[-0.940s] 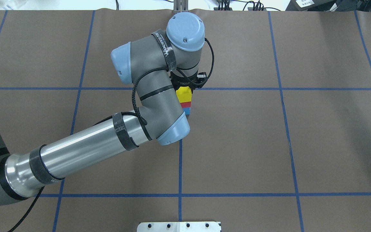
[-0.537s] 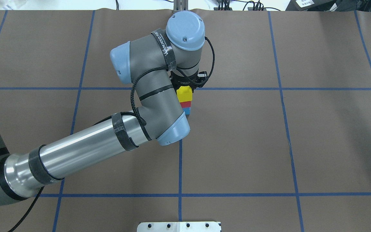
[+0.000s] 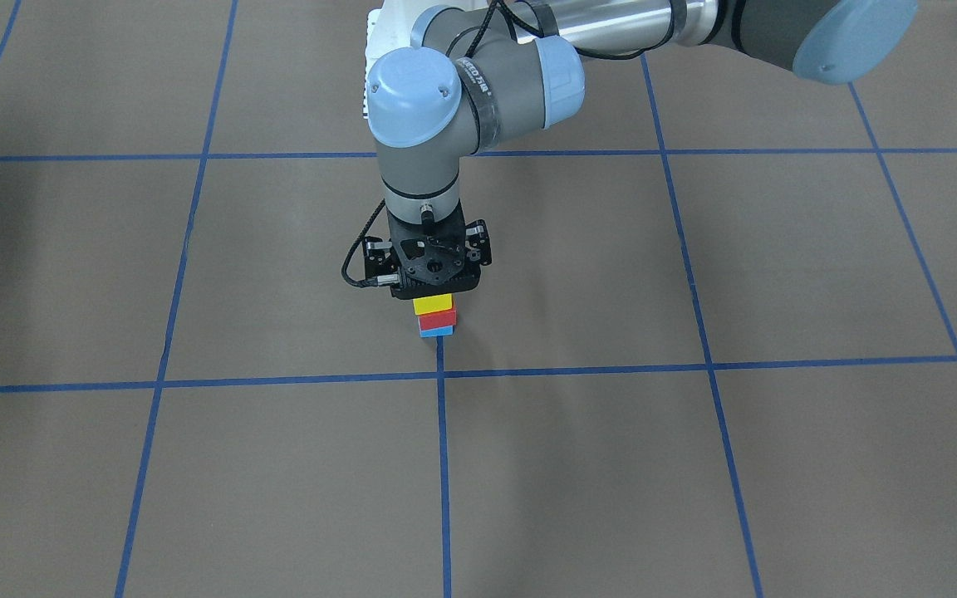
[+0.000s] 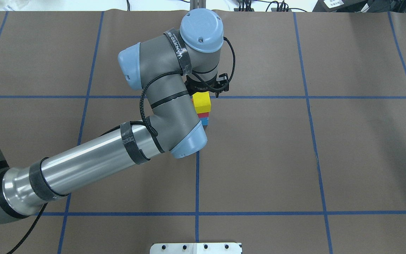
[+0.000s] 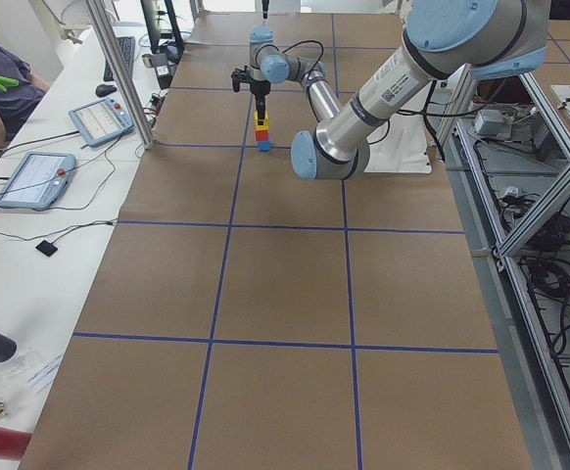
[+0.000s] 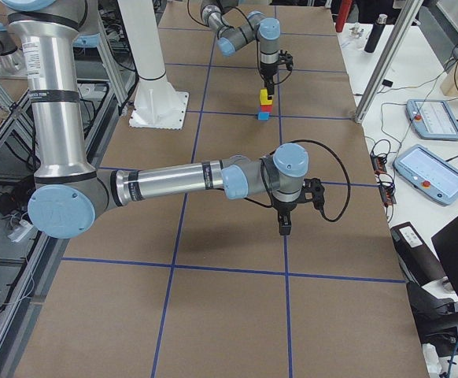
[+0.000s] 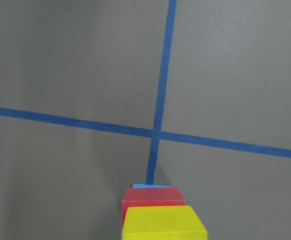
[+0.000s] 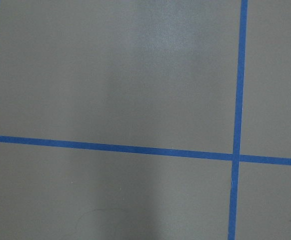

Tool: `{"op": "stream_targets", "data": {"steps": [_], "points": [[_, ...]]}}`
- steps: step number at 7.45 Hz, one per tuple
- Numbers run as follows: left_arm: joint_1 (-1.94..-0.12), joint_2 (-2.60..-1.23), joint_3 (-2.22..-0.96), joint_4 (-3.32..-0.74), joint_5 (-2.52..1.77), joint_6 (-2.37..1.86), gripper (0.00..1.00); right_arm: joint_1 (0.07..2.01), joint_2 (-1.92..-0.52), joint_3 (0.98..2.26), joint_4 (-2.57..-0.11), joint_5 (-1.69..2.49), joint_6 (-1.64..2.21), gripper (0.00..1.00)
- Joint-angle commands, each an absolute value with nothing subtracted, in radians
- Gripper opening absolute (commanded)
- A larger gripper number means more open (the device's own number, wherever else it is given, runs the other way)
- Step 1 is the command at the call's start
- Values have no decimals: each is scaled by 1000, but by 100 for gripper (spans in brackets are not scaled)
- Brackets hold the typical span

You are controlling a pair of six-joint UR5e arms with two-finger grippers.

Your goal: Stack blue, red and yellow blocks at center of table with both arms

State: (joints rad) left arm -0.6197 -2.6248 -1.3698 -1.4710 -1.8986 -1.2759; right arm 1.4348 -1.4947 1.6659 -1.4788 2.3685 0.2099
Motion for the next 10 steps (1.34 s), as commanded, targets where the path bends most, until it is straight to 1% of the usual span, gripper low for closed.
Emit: {"op": "stream_targets", "data": {"steps": [1, 2, 3, 4, 5, 6, 7, 8, 9, 10], "points": [[-672, -2459, -1679, -1369, -1919, -1187, 100, 1439, -1502, 1657, -1482, 2368, 218, 100], [-714, -2231, -1926, -1365, -1925, -1075, 100, 1439, -1500, 1640, -1482, 2361, 227, 100], [-765, -2022, -2097, -1374, -1933, -984, 100, 1439, -1494, 1619, -1477, 2361, 232, 100], [-838, -1925, -2139, -1374, -1936, -971, 100, 1439, -1515, 1614, -1477, 2346, 218, 100], [-948, -1883, -2122, -1364, -2019, -865, 100, 1439, -1514, 1608, -1477, 2314, 219, 100], [-1076, -1776, -2120, -1370, -2099, -610, 100, 1456, -1513, 1611, -1482, 2312, 218, 100], [-1223, -1700, -2079, -1362, -2147, -298, 100, 1477, -1520, 1618, -1491, 2313, 215, 100], [-1359, -1683, -1981, -1361, -2208, -62, 100, 1489, -1526, 1620, -1491, 2316, 213, 100], [-1447, -1671, -1886, -1374, -2242, 92, 100, 1502, -1528, 1620, -1491, 2321, 213, 100], [-1494, -1671, -1821, -1379, -2243, 156, 100, 1509, -1532, 1620, -1491, 2321, 213, 100]]}}
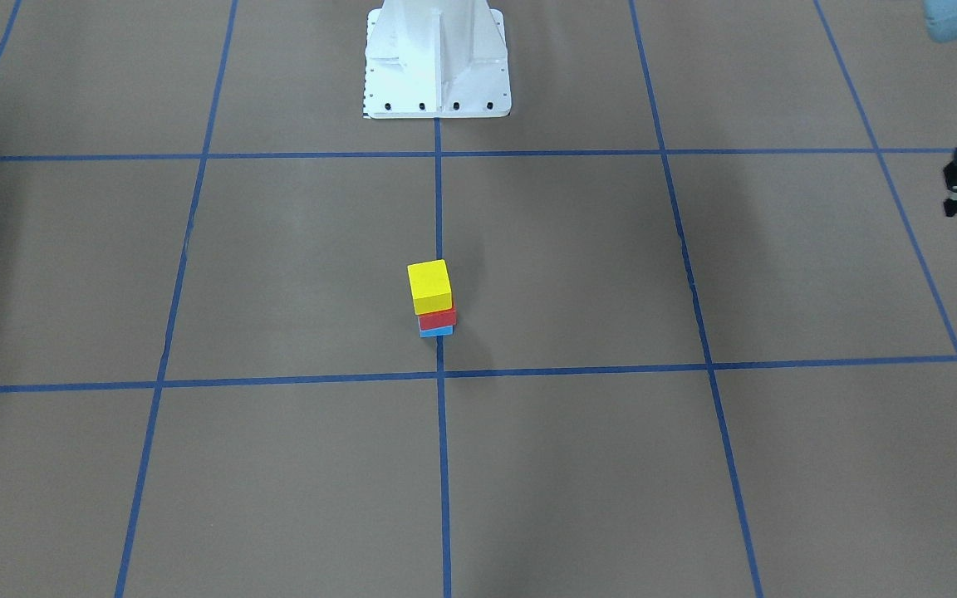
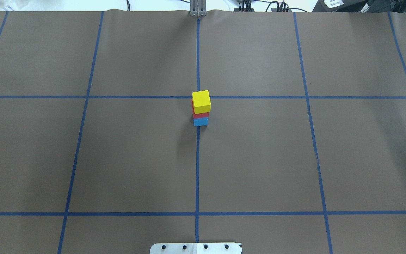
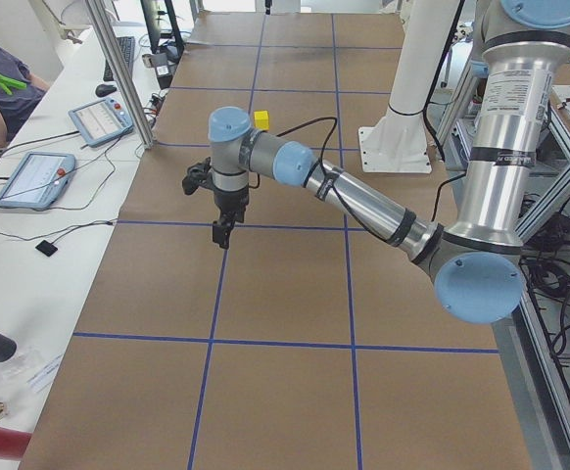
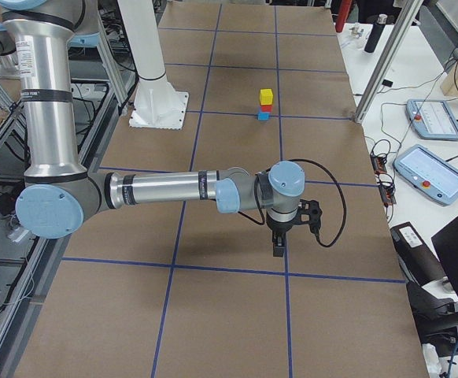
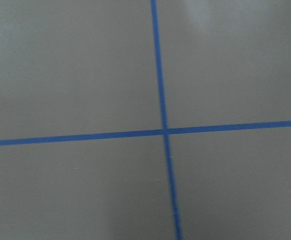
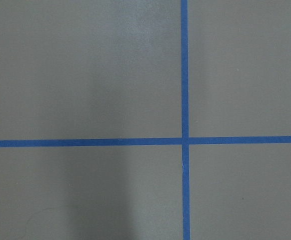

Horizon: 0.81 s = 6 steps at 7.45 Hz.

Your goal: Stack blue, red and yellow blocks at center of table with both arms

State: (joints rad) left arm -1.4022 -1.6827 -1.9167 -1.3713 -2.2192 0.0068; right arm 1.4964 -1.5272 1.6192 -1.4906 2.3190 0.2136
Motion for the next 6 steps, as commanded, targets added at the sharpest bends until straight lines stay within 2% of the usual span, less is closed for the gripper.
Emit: {"op": "stream_targets", "data": {"steps": [1, 6], "points": [[-1499, -1671, -1804, -1378, -2243, 152, 100, 1517, -1554, 1634, -1483, 2319, 210, 100], [-1522, -1622, -1686, -1381, -2244, 155, 100, 1548, -1600, 1624, -1491, 2324, 104, 100]]}}
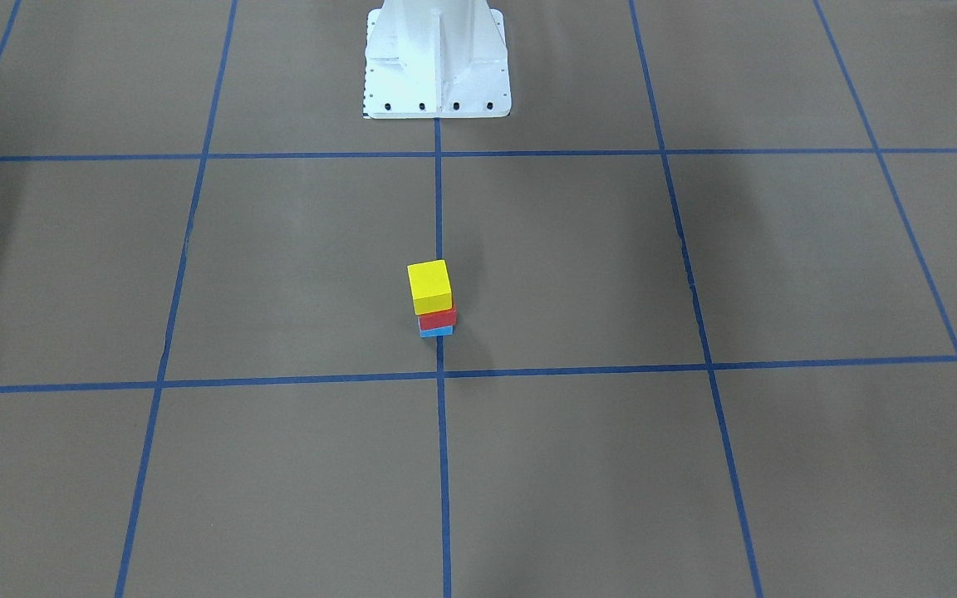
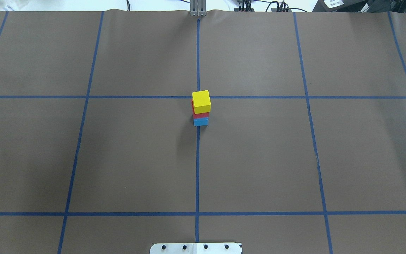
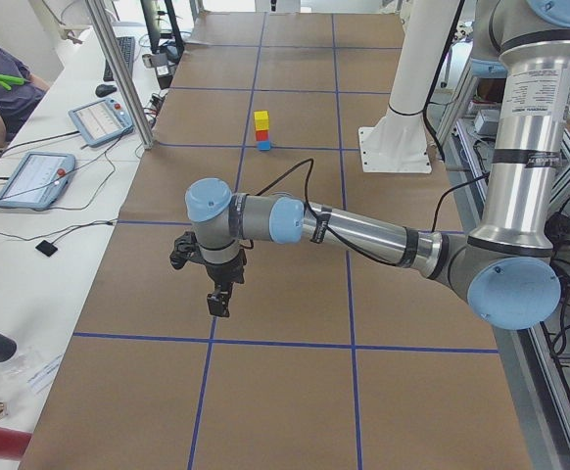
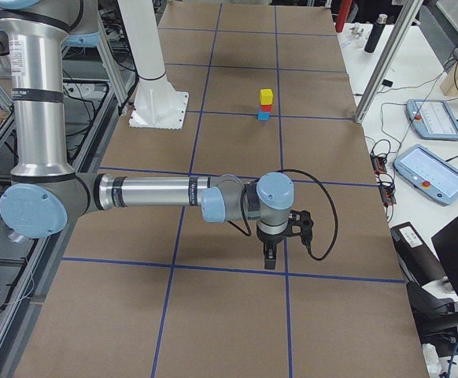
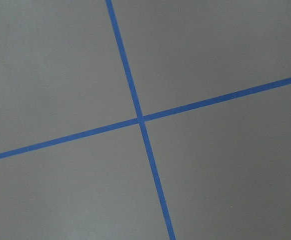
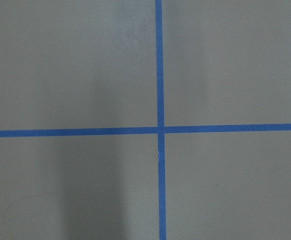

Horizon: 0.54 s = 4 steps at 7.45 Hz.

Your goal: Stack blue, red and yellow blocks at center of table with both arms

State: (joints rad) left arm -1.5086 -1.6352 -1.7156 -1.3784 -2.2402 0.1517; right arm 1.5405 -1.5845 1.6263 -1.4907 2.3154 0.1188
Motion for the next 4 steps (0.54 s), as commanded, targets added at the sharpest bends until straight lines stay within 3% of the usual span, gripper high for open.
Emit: {"op": "stream_targets", "data": {"steps": [1, 4], "points": [[-1528, -1612, -1677, -1396, -2246, 155, 100, 1551, -1614, 1631, -1491, 2327, 103, 100], [-1566, -1606, -1637, -1402, -2348, 158, 100, 1577, -1631, 1621, -1491, 2375, 103, 100]]}}
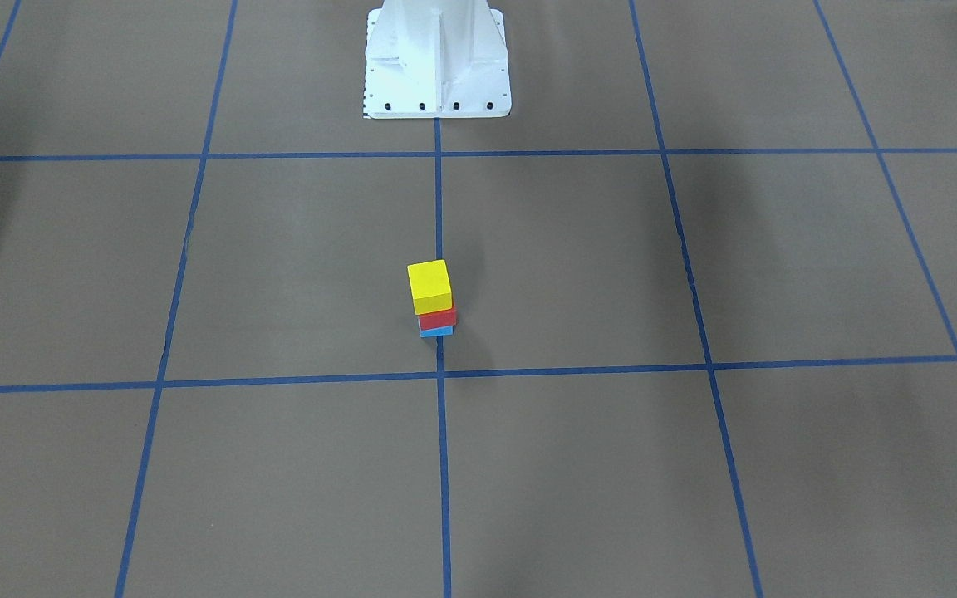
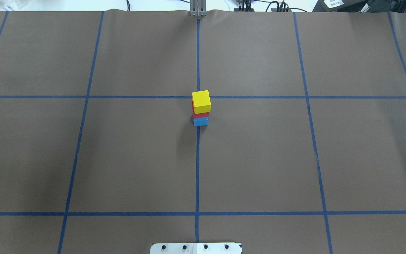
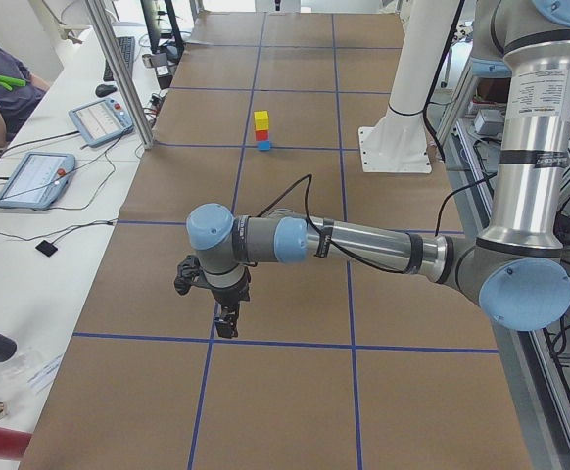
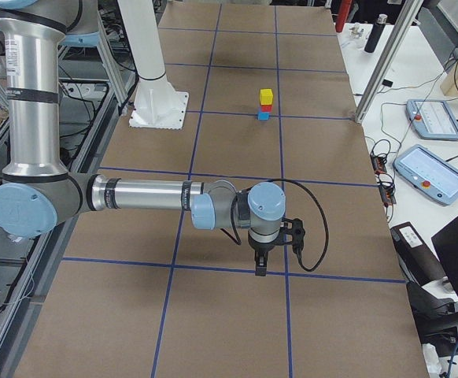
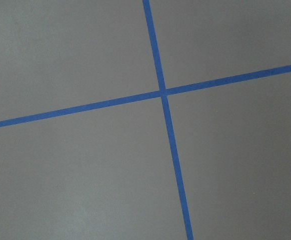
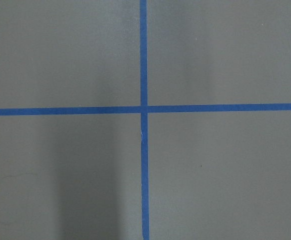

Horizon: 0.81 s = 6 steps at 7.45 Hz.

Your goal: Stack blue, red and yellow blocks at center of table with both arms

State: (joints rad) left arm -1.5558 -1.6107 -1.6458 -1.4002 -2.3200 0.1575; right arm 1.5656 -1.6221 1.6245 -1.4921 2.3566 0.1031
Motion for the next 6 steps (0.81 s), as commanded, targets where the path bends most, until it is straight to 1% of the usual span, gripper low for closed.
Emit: {"op": "stream_targets", "data": {"steps": [1, 6], "points": [[-1565, -1606, -1635, -1404, -2349, 158, 100, 1578, -1635, 1623, -1490, 2376, 103, 100], [-1565, -1608, -1635, -1404, -2347, 158, 100, 1606, -1632, 1637, -1494, 2373, 109, 100]]}}
